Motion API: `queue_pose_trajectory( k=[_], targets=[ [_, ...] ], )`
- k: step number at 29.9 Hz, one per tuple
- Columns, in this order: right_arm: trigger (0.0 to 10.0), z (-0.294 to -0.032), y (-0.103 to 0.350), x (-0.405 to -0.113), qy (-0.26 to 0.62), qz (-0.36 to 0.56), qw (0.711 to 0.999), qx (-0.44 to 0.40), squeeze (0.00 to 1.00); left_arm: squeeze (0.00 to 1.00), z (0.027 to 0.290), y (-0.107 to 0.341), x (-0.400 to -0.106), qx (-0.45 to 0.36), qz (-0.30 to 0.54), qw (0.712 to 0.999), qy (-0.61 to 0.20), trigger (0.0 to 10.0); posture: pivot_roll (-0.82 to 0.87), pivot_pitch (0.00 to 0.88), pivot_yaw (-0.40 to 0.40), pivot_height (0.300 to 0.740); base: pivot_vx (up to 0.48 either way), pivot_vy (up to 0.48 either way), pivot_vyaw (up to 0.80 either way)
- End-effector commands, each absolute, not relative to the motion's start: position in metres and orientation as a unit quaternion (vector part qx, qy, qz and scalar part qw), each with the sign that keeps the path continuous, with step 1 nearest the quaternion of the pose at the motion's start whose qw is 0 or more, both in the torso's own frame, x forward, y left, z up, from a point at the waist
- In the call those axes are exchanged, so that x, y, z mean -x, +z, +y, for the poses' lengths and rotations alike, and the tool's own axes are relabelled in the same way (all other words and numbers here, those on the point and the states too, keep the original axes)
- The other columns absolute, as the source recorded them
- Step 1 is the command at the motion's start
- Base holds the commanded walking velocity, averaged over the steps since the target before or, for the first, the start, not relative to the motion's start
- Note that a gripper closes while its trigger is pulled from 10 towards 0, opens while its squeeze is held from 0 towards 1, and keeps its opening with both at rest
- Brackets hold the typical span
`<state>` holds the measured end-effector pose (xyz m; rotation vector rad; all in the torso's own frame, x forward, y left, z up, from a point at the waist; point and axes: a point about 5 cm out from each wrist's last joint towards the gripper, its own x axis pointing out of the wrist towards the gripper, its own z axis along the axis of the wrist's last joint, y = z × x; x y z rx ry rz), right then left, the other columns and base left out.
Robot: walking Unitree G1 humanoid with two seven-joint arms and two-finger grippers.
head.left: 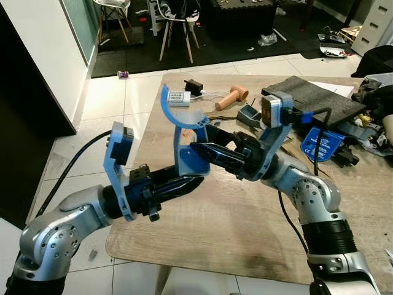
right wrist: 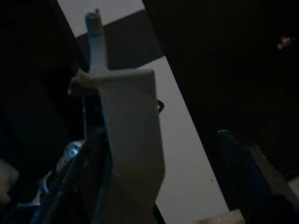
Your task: Picking trash to rubbish bin
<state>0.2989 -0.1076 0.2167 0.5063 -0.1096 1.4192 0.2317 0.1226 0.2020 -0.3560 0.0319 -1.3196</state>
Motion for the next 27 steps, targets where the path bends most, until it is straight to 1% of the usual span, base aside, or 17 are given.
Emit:
queue_pose_trajectory(
  k=[1,7,17,18,19,21,22,23,24,25,27],
  targets=[
    [0.0,-0.105,0.213,-0.298,0.647,-0.047,0.727,-0.225,0.00,0.00,0.121,0.202,-0.227,0.139,0.015,0.772,-0.620,10.0,-0.06,0.077,0.038,0.740,0.000,0.000,0.00],
    [0.0,-0.104,0.214,-0.297,0.650,-0.050,0.724,-0.225,0.00,0.00,0.120,0.196,-0.228,0.126,0.030,0.777,-0.616,10.0,-0.06,0.075,0.037,0.740,0.000,0.000,0.00],
    [0.0,-0.104,0.211,-0.302,0.640,-0.046,0.735,-0.219,0.00,0.00,0.117,0.184,-0.230,0.105,0.054,0.780,-0.615,10.0,-0.07,0.062,0.032,0.740,0.000,0.000,0.00],
    [0.0,-0.104,0.210,-0.303,0.638,-0.046,0.737,-0.219,0.00,0.00,0.119,0.178,-0.237,0.109,0.060,0.794,-0.595,10.0,-0.07,0.059,0.032,0.740,0.000,0.000,0.00],
    [0.0,-0.104,0.210,-0.303,0.638,-0.046,0.737,-0.219,0.00,0.00,0.119,0.178,-0.237,0.109,0.060,0.794,-0.595,10.0,-0.07,0.059,0.032,0.740,0.000,0.000,0.00],
    [0.0,-0.104,0.210,-0.303,0.637,-0.046,0.738,-0.219,0.00,0.00,0.121,0.175,-0.243,0.124,0.065,0.805,-0.577,10.0,-0.07,0.058,0.032,0.740,0.000,0.000,0.00],
    [0.0,-0.104,0.210,-0.303,0.637,-0.046,0.738,-0.219,0.00,0.08,0.122,0.174,-0.245,0.130,0.067,0.809,-0.570,10.0,-0.07,0.058,0.032,0.740,0.000,0.000,0.00],
    [0.0,-0.104,0.210,-0.303,0.637,-0.046,0.738,-0.219,0.00,0.08,0.122,0.174,-0.245,0.130,0.067,0.809,-0.570,10.0,-0.07,0.058,0.032,0.740,0.000,0.000,0.00],
    [0.0,-0.104,0.210,-0.303,0.635,-0.047,0.738,-0.221,0.00,1.00,0.125,0.172,-0.254,0.149,0.068,0.824,-0.543,10.0,-0.07,0.061,0.033,0.740,0.000,0.000,0.00],
    [0.0,-0.104,0.210,-0.303,0.635,-0.047,0.738,-0.221,0.00,1.00,0.125,0.172,-0.254,0.149,0.068,0.824,-0.543,10.0,-0.07,0.061,0.033,0.740,0.000,0.000,0.00],
    [0.0,-0.104,0.209,-0.304,0.633,-0.049,0.740,-0.223,0.00,1.00,0.131,0.168,-0.264,0.173,0.063,0.842,-0.507,10.0,-0.07,0.061,0.033,0.740,0.000,0.000,0.00]
  ],
)
